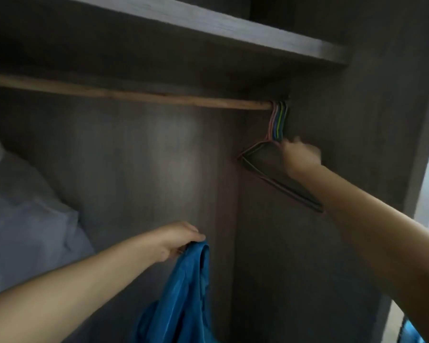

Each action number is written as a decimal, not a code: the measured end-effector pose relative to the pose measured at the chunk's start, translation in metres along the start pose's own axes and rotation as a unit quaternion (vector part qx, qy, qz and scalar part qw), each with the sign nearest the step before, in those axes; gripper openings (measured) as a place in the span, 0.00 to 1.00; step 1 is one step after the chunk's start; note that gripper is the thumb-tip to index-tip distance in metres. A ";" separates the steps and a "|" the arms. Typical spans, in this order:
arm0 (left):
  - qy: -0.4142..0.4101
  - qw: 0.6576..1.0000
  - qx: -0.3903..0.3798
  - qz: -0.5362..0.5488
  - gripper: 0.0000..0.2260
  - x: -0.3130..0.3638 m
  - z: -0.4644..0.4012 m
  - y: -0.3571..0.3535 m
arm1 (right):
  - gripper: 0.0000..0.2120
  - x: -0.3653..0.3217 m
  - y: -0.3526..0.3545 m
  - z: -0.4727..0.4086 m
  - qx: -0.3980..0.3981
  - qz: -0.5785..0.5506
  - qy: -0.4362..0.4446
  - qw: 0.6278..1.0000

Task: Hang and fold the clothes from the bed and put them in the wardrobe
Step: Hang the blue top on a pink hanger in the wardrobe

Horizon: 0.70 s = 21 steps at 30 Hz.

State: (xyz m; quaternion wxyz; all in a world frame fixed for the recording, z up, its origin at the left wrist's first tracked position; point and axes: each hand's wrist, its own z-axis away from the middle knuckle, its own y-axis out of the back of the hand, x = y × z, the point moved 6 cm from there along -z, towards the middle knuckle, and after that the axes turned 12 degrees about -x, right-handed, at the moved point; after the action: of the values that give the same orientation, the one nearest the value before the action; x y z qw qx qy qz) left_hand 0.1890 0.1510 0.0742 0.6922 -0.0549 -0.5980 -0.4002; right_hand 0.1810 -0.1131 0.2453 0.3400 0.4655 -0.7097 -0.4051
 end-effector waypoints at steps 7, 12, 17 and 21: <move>-0.051 0.981 0.065 0.175 0.09 0.013 -0.019 0.037 | 0.11 -0.001 -0.004 -0.022 0.043 -0.069 0.031 0.996; -0.032 0.958 0.046 0.282 0.09 0.006 -0.023 0.035 | 0.08 -0.008 -0.023 0.023 0.155 -0.327 0.049 0.931; -0.016 0.946 0.009 0.324 0.09 -0.015 -0.008 0.033 | 0.03 -0.034 -0.097 0.082 0.058 -0.712 0.054 0.697; -0.010 0.944 -0.021 0.328 0.05 -0.031 -0.002 0.031 | 0.14 -0.045 -0.093 0.110 -0.011 -0.833 0.016 0.552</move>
State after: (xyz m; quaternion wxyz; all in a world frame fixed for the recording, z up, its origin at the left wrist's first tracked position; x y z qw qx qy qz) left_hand 0.2112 0.1855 0.0591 0.7780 -0.2663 -0.5453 -0.1626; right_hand 0.1373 -0.0644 0.1091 -0.1334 0.8514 0.0058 -0.5072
